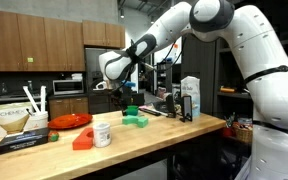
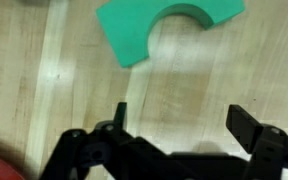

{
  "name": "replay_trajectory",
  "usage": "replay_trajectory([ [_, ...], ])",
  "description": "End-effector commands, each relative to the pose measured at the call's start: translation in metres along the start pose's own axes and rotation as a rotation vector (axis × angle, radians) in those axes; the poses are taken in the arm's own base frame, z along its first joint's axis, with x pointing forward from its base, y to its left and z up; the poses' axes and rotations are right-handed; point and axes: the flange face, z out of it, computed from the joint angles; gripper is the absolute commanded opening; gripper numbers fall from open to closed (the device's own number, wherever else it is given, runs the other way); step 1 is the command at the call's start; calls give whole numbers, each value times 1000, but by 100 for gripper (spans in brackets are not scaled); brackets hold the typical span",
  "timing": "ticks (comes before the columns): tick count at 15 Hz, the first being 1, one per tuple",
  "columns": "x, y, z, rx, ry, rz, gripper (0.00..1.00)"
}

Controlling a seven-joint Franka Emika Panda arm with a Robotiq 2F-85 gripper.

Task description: Push the white tin to left

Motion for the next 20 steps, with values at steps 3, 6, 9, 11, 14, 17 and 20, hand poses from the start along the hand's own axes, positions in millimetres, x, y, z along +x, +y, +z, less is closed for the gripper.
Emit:
replay_trajectory([
  [3,-31,-32,-71,152,102,-32,100],
  [6,-38,-45,-84,283,137,-53,100],
  [9,-38,-54,-85,383,142,-89,100],
  [11,-38,-58,-84,437,148,-119,100],
  [14,-37,-62,-83,496,152,-160,100],
  [17,-44,-61,-81,554,151,-204,100],
  [20,-26,-76,-87,579,139,-263,100],
])
